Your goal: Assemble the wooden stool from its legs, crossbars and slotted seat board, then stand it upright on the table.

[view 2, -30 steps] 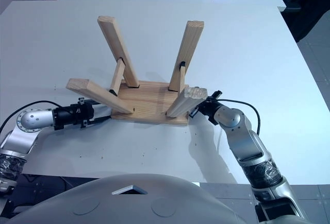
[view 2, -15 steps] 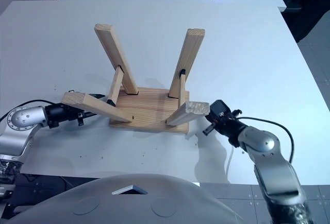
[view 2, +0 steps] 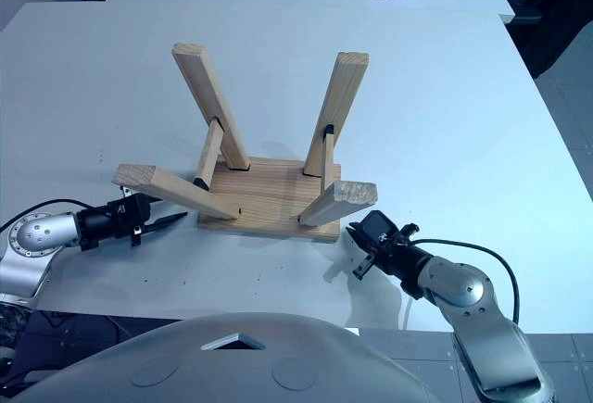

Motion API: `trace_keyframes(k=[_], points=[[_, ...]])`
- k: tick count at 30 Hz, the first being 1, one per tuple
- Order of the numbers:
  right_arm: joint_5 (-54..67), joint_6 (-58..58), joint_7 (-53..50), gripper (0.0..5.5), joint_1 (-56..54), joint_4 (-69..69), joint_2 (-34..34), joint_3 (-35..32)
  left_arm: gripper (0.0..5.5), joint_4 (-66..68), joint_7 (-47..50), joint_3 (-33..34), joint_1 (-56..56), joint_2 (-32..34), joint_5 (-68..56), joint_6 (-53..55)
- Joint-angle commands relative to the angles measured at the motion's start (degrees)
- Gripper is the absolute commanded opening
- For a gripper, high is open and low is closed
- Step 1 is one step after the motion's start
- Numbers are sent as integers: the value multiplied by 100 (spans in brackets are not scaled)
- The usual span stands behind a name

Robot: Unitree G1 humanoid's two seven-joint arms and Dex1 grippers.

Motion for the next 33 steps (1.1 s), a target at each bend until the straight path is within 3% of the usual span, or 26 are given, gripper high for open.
trace_keyframes(k=[1, 17, 23, 33], points=[[-42, -97, 11, 37, -3, 54, -106, 74, 202, -63, -135, -410, 357, 44, 395, -90], [28, 14, -179, 37, -187, -233, 24, 481, 202, -529, -280, -595, 325, 197, -24, 240], [-1, -12, -244, 35, -235, -209, 58, 544, 108, -651, -351, -580, 318, 213, -169, 457], [-15, 1, -298, 35, -263, -253, 26, 614, 108, -885, -352, -608, 154, 154, -146, 521]])
